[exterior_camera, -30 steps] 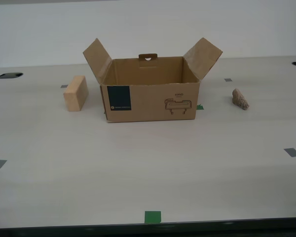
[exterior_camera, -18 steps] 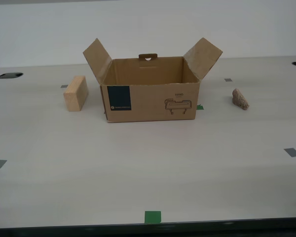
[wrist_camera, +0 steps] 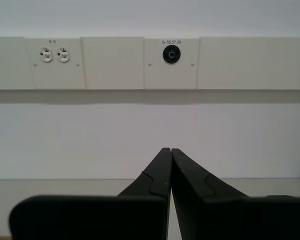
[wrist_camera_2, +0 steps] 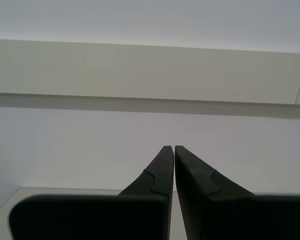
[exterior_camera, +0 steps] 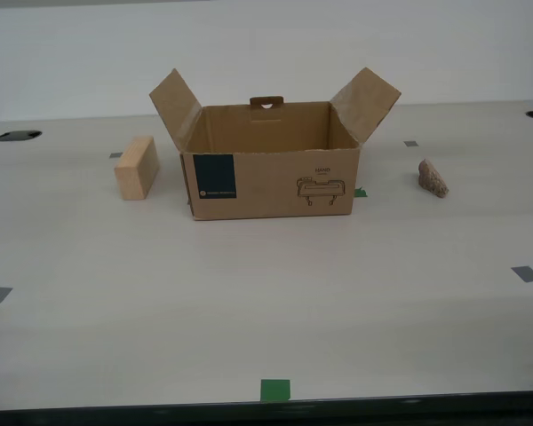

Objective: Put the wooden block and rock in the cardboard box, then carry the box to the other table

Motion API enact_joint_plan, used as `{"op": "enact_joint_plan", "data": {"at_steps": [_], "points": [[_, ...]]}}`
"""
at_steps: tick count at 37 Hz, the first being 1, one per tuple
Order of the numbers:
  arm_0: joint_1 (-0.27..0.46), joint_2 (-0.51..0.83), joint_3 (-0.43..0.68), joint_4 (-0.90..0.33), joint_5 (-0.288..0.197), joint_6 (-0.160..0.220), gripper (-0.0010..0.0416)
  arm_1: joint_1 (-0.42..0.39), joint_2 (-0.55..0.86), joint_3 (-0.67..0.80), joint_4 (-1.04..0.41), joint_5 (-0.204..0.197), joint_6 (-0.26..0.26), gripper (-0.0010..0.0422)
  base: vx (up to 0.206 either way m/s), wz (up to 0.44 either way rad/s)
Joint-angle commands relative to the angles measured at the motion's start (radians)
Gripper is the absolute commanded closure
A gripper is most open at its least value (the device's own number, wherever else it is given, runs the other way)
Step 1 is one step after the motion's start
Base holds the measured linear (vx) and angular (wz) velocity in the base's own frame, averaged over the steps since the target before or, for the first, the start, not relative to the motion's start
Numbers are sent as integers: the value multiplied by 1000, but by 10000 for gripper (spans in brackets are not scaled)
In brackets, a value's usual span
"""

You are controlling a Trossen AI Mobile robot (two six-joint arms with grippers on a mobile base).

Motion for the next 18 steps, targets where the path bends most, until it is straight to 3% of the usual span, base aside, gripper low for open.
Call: {"op": "enact_joint_plan", "data": {"at_steps": [1, 18], "points": [[0, 0, 1, 3, -2, 0, 406, -1, 0, 5, -6, -1, -2, 412, 0, 0], [0, -52, 6, -38, -2, 0, 406, -2, 0, 107, -267, -1, -1, 412, 0, 0]]}}
